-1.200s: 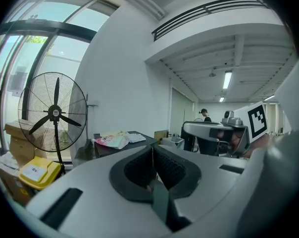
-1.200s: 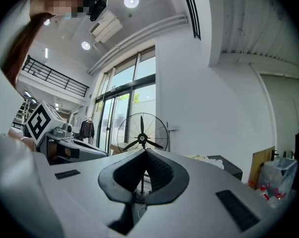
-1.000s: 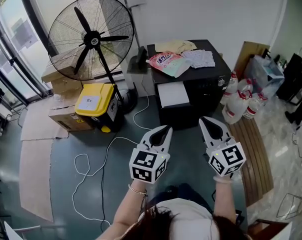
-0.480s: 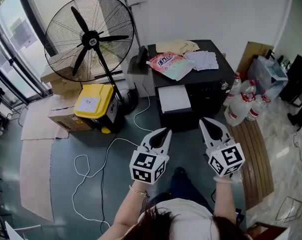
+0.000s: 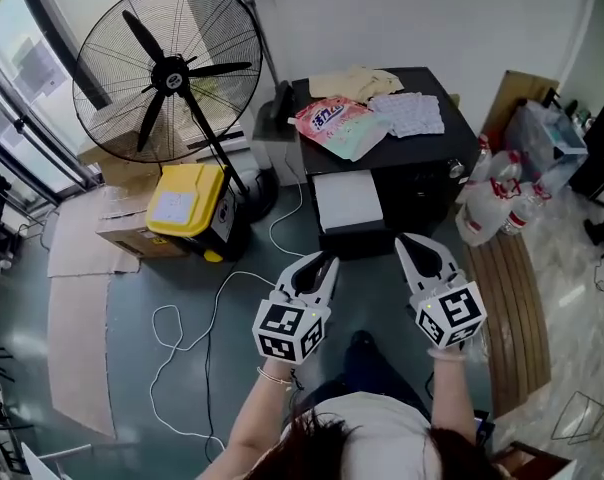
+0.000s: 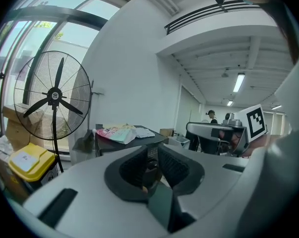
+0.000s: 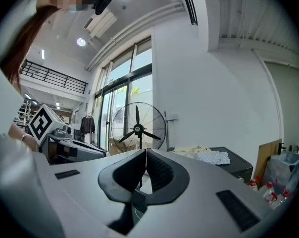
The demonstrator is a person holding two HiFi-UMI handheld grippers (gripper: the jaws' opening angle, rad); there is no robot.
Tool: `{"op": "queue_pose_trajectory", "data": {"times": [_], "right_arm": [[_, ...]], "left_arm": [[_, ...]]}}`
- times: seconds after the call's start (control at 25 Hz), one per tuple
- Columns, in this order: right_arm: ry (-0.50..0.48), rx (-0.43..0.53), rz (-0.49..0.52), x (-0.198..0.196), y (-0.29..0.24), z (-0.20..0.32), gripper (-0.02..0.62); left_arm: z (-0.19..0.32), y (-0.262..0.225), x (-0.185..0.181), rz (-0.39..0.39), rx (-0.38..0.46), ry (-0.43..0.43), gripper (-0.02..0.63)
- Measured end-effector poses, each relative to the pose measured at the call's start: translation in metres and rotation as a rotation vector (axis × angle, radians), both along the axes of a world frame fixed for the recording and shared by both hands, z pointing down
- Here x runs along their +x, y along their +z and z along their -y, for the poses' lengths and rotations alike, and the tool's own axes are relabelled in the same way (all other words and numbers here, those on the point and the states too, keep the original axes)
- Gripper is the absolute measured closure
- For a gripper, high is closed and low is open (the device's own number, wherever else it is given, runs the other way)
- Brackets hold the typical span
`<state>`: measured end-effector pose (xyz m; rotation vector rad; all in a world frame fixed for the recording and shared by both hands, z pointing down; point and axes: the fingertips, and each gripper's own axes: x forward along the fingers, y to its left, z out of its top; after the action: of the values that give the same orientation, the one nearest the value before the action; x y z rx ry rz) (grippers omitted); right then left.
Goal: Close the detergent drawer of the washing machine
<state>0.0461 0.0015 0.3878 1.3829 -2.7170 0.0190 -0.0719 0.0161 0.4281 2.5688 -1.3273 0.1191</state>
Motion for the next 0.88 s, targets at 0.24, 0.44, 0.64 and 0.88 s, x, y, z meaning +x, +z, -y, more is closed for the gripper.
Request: {"op": "queue_pose_trajectory", "data": {"times": [0.24,0.44,0.64,0.88], "right_arm": [[-0.023,-0.025,-0.010,0.008,0.018,0.025,0.566],[-0.030,-0.067,-0.022,0.015,0.037,0.044,0.566],[-0.061,-0.107,-0.041,0.018,0.060,0.059,0.558],[-0.082,-0.177,-0.074,0.021,0.097,0.073,0.511]], "left_arm": [[0.022,0.020,-0.001,0.001,-0.042,-0.025,0.503],[0.037,0.039,-0.002,0.010,-0.059,-0.049,0.483],[0.054,0.063,-0.009,-0.009,-0.097,-0.085,0.457],[0.069,0.098,-0.016,0.004,-0.149,-0.108,0.444]]}}
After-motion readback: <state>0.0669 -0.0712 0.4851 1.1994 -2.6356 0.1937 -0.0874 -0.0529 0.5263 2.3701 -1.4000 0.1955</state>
